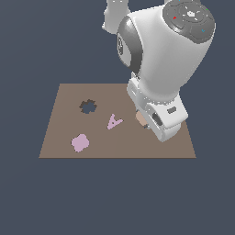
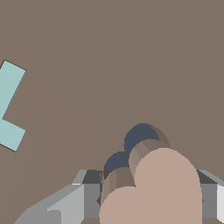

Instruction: Insert a designated object into the corresponding slot on a board.

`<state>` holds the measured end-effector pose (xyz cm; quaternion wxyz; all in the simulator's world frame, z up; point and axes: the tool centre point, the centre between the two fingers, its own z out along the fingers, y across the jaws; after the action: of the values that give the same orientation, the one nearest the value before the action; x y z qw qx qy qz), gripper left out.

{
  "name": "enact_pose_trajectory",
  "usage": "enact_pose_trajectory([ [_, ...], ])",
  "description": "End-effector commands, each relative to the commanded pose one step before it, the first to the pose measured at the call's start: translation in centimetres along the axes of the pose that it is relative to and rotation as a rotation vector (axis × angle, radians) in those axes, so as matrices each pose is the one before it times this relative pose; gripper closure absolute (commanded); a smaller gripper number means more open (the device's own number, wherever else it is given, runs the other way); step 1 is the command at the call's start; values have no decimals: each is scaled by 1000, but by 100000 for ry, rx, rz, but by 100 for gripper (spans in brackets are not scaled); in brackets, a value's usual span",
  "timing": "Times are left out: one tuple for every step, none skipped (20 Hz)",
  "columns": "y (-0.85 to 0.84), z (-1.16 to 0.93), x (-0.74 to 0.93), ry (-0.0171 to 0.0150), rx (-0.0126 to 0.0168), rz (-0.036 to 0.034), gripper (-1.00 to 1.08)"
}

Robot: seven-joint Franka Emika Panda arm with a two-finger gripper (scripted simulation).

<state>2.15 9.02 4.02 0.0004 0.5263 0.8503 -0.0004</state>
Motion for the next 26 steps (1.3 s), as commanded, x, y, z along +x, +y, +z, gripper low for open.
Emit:
enact_pose_trajectory([
  [25,-34,356,-31,-16,-4943,108],
  [2,-3,118,1,8,-1515,108],
  [2,-3,105,1,7,-1346,108],
  [2,-2,91,1,6,-1175,108],
  [1,-2,78,1,6,-1002,108],
  [1,-2,65,1,5,-830,108],
  [0,-1,52,1,4,-657,108],
  [-2,-1,37,1,4,-481,108],
  [-2,0,24,1,3,-309,108],
  [-2,0,13,1,3,-138,108],
  [-7,1,-8,1,2,49,108],
  [-4,1,-13,1,1,207,108],
  [-6,2,-29,1,1,384,108],
  [-5,2,-30,1,0,391,108],
  [-3,1,-19,0,0,244,108],
  [-1,0,-6,0,0,85,108],
  [-9,19,28,22,34,-273,108],
  [3,42,5,0,0,0,108],
  [-3,118,-12,-4,-9,48,108],
  [3,201,-2,-4,-9,48,108],
  [1,261,-5,-7,-12,68,108],
  [1,202,-2,-6,-8,48,108],
  [-5,119,-12,-6,-8,48,108],
  [2,42,5,0,0,0,108],
  [0,0,0,0,0,0,-92],
  [0,0,0,0,0,0,-92],
])
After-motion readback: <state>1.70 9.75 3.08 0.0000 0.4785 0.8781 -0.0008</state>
